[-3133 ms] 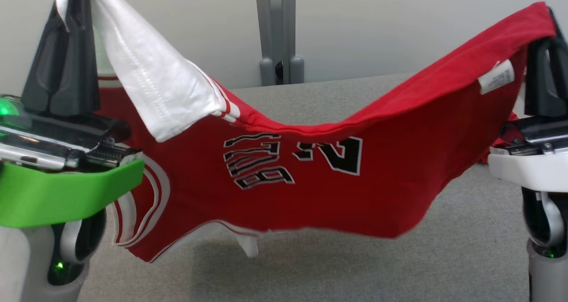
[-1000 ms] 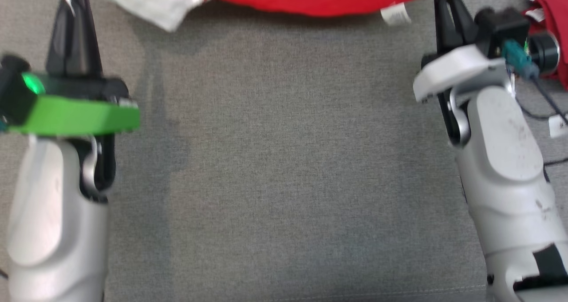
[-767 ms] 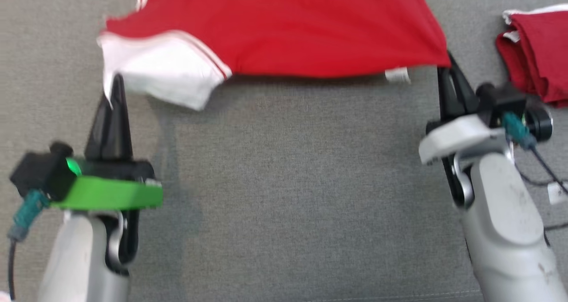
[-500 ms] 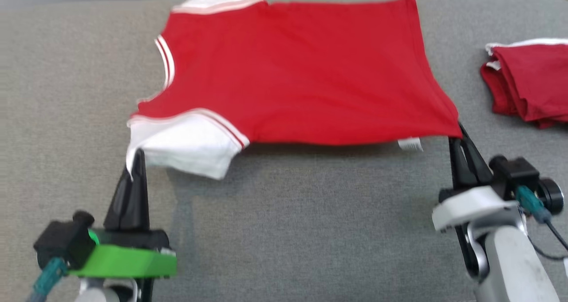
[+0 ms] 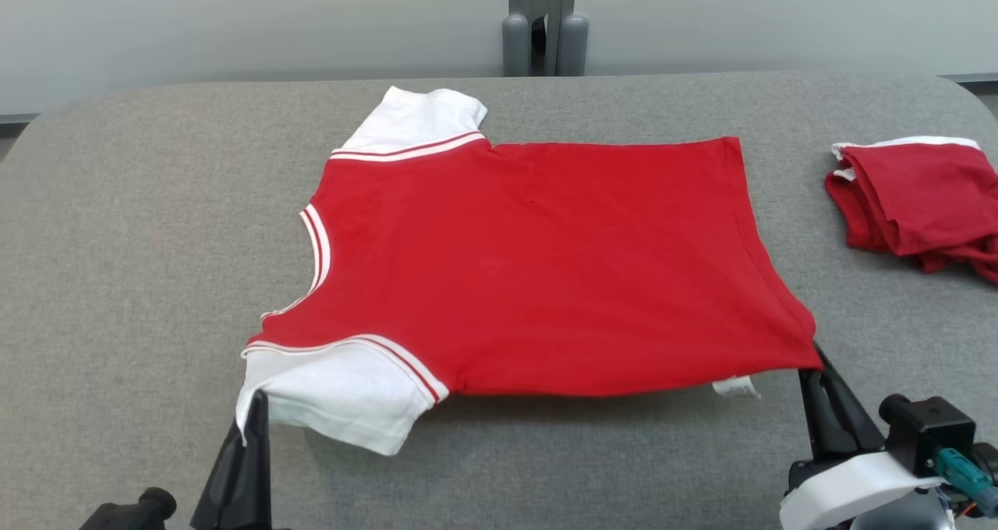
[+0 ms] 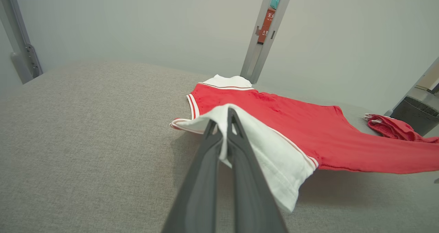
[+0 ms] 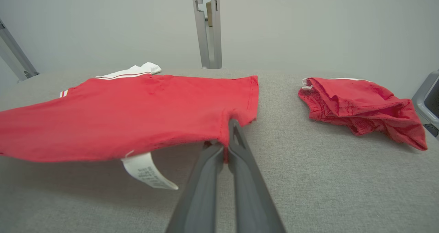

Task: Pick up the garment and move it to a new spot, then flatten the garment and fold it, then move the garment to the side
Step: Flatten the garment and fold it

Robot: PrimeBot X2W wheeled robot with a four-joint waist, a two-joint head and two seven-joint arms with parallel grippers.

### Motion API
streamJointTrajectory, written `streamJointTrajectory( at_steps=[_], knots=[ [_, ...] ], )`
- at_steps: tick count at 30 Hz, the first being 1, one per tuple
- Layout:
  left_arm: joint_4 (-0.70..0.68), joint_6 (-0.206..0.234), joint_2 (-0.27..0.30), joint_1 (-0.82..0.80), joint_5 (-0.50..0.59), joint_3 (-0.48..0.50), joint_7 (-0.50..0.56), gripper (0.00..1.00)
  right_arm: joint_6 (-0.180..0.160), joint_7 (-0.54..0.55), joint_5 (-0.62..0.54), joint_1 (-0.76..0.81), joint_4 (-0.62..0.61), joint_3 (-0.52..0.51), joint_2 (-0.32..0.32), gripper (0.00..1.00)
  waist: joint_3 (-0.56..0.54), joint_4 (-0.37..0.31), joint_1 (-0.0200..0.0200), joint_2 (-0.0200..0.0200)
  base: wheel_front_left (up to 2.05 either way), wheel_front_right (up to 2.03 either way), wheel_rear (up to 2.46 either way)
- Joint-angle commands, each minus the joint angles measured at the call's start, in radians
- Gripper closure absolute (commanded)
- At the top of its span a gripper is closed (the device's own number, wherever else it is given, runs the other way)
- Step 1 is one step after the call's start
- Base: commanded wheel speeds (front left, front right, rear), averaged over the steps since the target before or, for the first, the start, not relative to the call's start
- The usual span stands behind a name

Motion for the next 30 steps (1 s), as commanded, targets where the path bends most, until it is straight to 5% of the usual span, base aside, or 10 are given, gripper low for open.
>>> streamJointTrajectory(
  at_steps=[1, 15, 30],
  knots=[
    [-0.003, 0.005, -0.001, 0.013, -0.010, -0.006, 0.009, 1.00, -0.002, 0.009, -0.001, 0.017, -0.002, 0.003, -0.002, 1.00, -0.001, -0.003, 0.0001, 0.0000, 0.00, 0.00, 0.00],
    [0.232, -0.023, -0.034, -0.090, -0.046, -0.029, -0.013, 1.00, -0.002, 0.006, -0.030, -0.054, 0.214, 0.028, -0.002, 1.00, -0.017, -0.022, 0.0001, 0.0000, 0.00, 0.00, 0.00],
    [0.589, -0.090, -0.036, -0.490, -0.021, -0.049, -0.076, 1.00, -0.002, 0.054, -0.065, -0.284, 0.389, 0.017, -0.002, 1.00, 0.038, -0.025, 0.0001, 0.0000, 0.00, 0.00, 0.00]
  ],
)
